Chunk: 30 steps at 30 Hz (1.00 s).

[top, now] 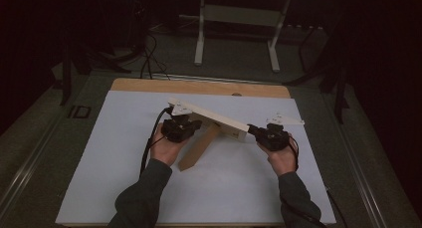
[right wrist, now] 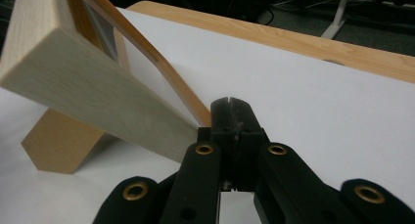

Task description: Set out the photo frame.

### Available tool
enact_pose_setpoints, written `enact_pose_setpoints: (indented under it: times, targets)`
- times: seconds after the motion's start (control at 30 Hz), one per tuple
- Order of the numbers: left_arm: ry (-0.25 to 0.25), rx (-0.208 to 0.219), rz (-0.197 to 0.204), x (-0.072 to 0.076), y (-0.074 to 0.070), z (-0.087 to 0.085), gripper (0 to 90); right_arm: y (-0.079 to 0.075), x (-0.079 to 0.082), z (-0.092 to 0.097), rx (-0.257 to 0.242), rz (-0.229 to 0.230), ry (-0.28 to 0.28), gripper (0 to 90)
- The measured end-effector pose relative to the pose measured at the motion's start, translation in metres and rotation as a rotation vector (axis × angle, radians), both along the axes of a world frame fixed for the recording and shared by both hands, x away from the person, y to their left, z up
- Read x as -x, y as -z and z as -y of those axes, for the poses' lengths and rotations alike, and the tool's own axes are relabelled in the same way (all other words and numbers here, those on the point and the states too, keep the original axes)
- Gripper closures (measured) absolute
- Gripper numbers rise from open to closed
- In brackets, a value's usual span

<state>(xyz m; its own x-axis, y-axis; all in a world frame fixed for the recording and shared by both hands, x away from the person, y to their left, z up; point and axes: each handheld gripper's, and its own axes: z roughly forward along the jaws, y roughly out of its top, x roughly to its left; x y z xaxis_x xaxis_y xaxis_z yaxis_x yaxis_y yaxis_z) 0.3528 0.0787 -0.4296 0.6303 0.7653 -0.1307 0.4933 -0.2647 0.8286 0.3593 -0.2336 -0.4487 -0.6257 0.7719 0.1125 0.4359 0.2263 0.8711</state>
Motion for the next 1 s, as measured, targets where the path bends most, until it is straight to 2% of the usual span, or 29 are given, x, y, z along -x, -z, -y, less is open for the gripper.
enact_pose_setpoints:
  times: [0.23, 0.33, 0.53, 1.0]
  targets:
    - [-0.004, 0.004, 0.0, -0.002, 0.0, 0.005, 90.0, 0.0, -0.001, 0.0, -0.009, -0.004, 0.0, 89.9]
    - [-0.006, 0.011, 0.003, -0.003, -0.002, 0.009, 90.0, -0.001, -0.003, -0.001, 0.009, -0.002, -0.006, 90.0]
    - [-0.005, 0.018, 0.008, -0.003, -0.004, 0.011, 90.0, -0.003, -0.004, -0.002, 0.014, -0.001, -0.011, 90.0]
    - [0.018, 0.015, 0.003, -0.004, -0.002, 0.023, 90.0, -0.006, -0.006, -0.005, 0.006, 0.001, -0.025, 90.0]
